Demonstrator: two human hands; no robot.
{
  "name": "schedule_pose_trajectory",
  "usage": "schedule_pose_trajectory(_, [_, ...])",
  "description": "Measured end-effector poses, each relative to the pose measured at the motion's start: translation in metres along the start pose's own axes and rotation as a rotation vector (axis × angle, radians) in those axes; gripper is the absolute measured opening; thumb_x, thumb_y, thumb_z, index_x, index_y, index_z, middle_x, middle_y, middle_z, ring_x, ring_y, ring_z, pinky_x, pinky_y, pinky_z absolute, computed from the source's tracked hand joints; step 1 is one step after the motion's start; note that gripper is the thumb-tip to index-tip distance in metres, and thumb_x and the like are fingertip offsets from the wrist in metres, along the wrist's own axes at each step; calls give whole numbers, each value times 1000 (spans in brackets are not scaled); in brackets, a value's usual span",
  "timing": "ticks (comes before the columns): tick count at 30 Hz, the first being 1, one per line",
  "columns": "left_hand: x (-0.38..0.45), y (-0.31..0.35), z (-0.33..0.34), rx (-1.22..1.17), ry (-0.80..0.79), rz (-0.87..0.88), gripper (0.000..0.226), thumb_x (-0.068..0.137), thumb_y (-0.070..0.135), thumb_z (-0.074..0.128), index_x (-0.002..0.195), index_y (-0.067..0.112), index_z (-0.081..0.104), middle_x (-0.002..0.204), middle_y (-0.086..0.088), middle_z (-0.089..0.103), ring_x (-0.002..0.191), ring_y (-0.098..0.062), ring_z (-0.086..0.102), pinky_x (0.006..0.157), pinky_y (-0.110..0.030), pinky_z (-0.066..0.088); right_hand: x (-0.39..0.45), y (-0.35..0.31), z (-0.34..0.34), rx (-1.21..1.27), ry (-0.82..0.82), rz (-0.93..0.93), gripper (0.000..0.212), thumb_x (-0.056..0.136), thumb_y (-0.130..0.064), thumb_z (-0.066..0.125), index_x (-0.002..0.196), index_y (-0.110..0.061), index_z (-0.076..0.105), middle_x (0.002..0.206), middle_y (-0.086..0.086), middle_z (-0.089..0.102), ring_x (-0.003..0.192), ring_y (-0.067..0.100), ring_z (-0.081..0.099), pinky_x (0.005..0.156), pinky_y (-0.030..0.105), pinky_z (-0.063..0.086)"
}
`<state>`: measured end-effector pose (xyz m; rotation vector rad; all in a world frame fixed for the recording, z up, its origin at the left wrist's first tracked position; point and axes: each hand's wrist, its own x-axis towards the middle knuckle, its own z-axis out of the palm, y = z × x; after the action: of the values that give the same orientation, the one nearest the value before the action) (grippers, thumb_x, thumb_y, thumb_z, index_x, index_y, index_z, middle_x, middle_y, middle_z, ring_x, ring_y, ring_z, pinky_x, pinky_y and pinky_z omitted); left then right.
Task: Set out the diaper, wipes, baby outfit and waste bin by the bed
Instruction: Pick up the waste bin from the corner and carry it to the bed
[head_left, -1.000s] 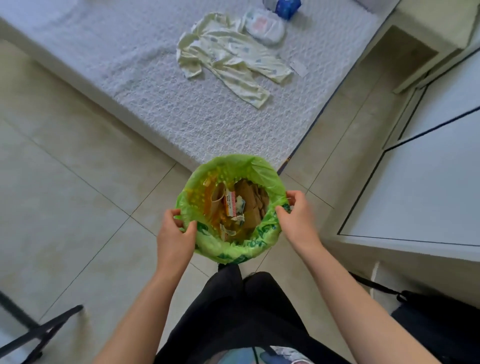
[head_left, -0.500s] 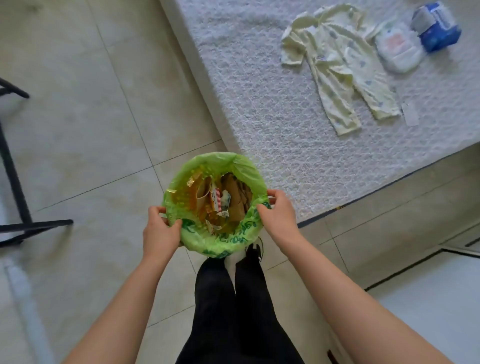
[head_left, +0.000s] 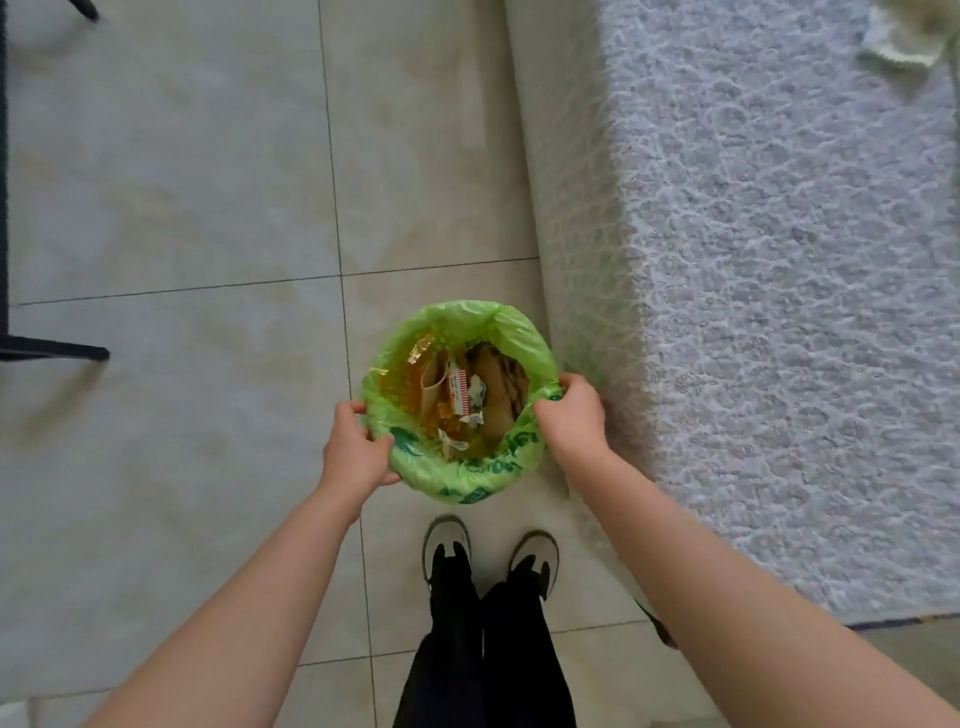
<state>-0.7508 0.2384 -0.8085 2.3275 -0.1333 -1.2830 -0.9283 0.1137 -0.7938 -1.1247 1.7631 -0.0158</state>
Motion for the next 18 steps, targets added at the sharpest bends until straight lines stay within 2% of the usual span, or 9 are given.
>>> schedule_pose_trajectory(3, [55, -25, 26, -26, -10, -17, 36, 94, -1, 53, 115, 26, 38, 115, -13, 57, 97, -29, 65, 67, -45, 62, 52, 25, 45, 3, 27, 41, 19, 76, -9, 50, 93, -15, 58, 99, 16, 63, 84, 33, 62, 78, 42, 56])
schedule_pose_trajectory(8, [118, -61, 63, -56, -1, -41, 39, 93, -1, 53, 120, 23, 38, 112, -14, 60, 95, -29, 66, 68, -47, 61, 116, 69, 97, 2, 71, 24, 34, 77, -14, 51, 109, -20, 61, 108, 16, 61, 86, 29, 63, 84, 44, 55])
schedule_pose_trajectory(10, [135, -72, 72, -54, -3, -45, 42, 93, -1, 55, 122, 22, 38, 113, -14, 59, 95, -30, 66, 67, -48, 61, 126, 77, 104, -17, 77, 5, 35, 80, -10, 53, 113, -20, 61, 111, 14, 60, 86, 26, 62, 79, 36, 54])
schedule_pose_trajectory(13, [149, -80, 85, -57, -11, -10, 43, 90, -1, 58, 119, 22, 37, 114, -14, 59, 95, -34, 66, 62, -51, 61, 140, 90, 108, -16, 106, -23, 43, 83, 0, 52, 122, -17, 56, 117, 11, 57, 87, 20, 56, 76, 27, 44])
schedule_pose_trajectory(16, [149, -80, 94, -35, 12, 30, 41, 90, 0, 58, 121, 20, 38, 111, -12, 58, 93, -33, 65, 62, -50, 61, 144, 97, 107, -3, 157, -40, 47, 83, 6, 48, 126, -13, 53, 120, 12, 55, 97, 19, 53, 82, 27, 41])
schedule_pose_trajectory(18, [146, -79, 96, -22, 16, 25, 42, 91, 1, 58, 124, 19, 39, 110, -12, 57, 94, -33, 65, 63, -46, 61, 143, 97, 106, -28, 165, -46, 46, 85, 6, 47, 126, -13, 51, 120, 11, 54, 95, 17, 50, 83, 27, 41])
